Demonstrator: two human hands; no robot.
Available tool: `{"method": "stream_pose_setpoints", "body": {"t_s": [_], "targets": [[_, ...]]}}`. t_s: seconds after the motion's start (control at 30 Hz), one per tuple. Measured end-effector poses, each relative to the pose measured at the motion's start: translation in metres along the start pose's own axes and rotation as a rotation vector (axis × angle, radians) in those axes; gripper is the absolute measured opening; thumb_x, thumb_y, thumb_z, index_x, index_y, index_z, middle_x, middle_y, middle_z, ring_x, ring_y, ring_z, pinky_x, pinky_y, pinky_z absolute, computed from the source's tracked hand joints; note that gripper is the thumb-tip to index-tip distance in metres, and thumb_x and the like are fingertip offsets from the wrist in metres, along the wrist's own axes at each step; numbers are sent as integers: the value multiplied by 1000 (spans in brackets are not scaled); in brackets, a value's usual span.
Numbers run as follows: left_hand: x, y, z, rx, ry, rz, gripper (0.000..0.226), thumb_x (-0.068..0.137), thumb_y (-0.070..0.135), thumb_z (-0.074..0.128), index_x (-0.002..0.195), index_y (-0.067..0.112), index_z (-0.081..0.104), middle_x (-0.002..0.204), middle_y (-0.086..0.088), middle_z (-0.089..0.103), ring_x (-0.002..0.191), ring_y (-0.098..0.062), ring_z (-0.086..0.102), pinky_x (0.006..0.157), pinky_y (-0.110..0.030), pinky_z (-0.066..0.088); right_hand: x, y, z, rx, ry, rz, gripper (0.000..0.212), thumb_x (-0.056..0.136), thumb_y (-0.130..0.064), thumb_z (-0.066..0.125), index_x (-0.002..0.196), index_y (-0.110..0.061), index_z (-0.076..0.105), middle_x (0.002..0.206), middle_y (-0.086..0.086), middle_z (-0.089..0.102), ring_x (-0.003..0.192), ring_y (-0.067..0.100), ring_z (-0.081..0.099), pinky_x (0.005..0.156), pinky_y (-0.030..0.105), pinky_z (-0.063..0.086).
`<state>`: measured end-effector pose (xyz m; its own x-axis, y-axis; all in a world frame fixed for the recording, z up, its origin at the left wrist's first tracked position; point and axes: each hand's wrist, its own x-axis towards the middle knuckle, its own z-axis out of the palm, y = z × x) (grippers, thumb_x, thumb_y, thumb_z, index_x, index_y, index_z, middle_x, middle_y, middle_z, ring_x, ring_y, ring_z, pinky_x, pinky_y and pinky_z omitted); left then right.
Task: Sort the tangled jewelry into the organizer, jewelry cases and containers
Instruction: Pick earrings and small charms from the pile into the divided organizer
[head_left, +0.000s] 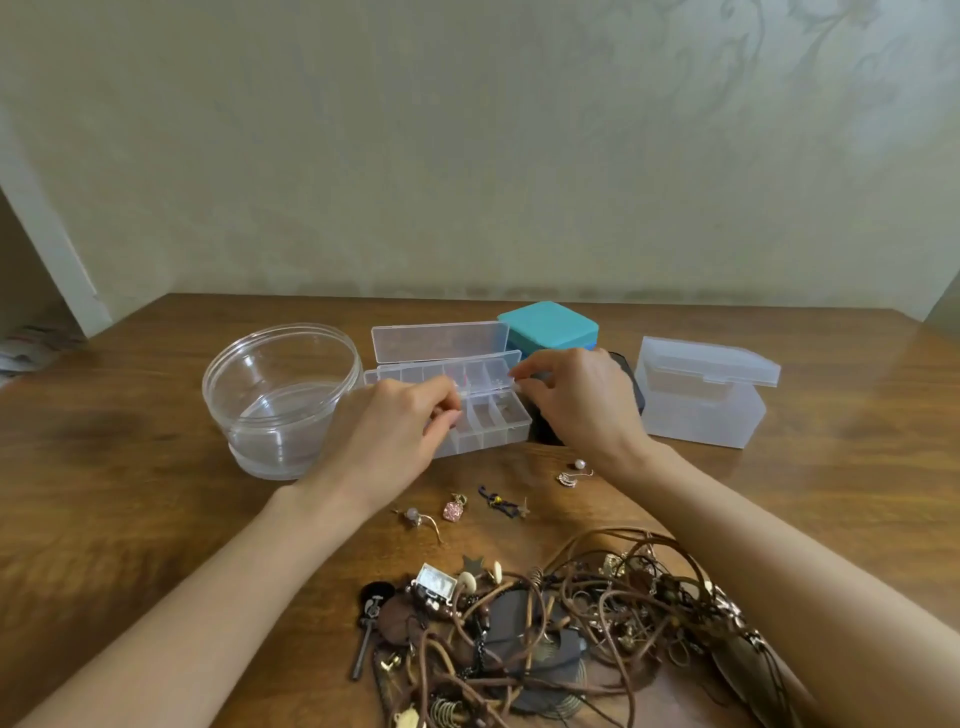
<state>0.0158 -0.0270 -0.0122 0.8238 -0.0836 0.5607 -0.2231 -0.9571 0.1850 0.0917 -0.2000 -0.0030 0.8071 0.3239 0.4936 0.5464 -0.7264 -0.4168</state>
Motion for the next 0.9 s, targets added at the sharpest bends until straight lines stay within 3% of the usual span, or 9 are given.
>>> {"method": "stream_pose_setpoints", "body": {"t_s": [0.1, 0.17, 0.27, 0.33, 0.47, 0.57, 0.7, 0.8, 0.9], "targets": [[-1, 3, -3, 47, -56, -4, 13, 88, 31, 61, 99, 25, 66, 91, 9, 71, 82, -13, 66, 72, -25, 43, -6, 2, -14, -48, 68, -9, 24, 92, -23, 60, 115, -25, 68, 118, 6, 67, 109, 19, 61, 81, 34, 53], [-2, 3, -4, 68, -97, -8, 17, 88, 33, 61, 104, 27, 63, 98, 12, 69, 91, -12, 64, 77, -26, 43, -13, 7, -26, -19, 76, -24, 22, 91, -22, 61, 112, -26, 69, 111, 7, 70, 97, 18, 65, 73, 33, 55], [-1, 3, -4, 79, -168, -30, 16, 86, 29, 64, 102, 28, 61, 100, 15, 66, 94, -9, 61, 79, -28, 47, -24, 15, -42, 130, -14, -24, 17, 90, -19, 62, 103, -24, 71, 75, 0, 70, 55, -1, 55, 55, 13, 43], [0, 2, -5, 67, -192, -39, 13, 85, 21, 66, 97, 26, 62, 94, 15, 64, 89, -6, 60, 72, -24, 44, -32, 19, -50, 241, -91, -12, 14, 89, -16, 62, 99, -20, 72, 54, -11, 59, 42, -1, 52, 46, 7, 38], [2, 1, -7, 33, -217, -61, 12, 83, 18, 69, 91, 23, 63, 86, 15, 60, 80, -3, 53, 57, -12, 27, -35, 23, -50, 223, -229, -58, 12, 88, -17, 63, 96, -18, 72, 52, -9, 59, 44, 0, 56, 46, 7, 40], [2, -1, -8, 27, -226, -69, 12, 83, 18, 69, 92, 23, 63, 88, 14, 63, 81, -6, 57, 60, -20, 33, -36, 22, -49, 217, -259, -106, 9, 87, -18, 64, 92, -21, 72, 52, -7, 63, 43, 3, 56, 48, 9, 42], [3, 1, -14, 25, -89, -32, 12, 84, 29, 68, 93, 23, 62, 91, 13, 64, 64, -2, 45, 57, -19, 35, -34, 22, -54, 221, -299, -88, 8, 87, -17, 65, 90, -21, 71, 54, -7, 65, 43, 1, 55, 50, 8, 43], [3, 6, -22, -60, -2, -39, 14, 85, 35, 64, 84, 21, 63, 77, 10, 65, 61, -1, 52, 61, -24, 48, -33, 23, -57, 224, -311, -70, 9, 86, -19, 65, 91, -20, 72, 56, -8, 65, 45, 0, 57, 50, 9, 44], [3, 10, -26, -146, -58, -59, 21, 84, 41, 59, 78, 22, 64, 66, 12, 65, 57, 1, 57, 60, -23, 50, -33, 21, -60, 226, -299, -78, 9, 86, -18, 65, 92, -21, 71, 59, -9, 65, 47, -1, 57, 50, 8, 44]]}}
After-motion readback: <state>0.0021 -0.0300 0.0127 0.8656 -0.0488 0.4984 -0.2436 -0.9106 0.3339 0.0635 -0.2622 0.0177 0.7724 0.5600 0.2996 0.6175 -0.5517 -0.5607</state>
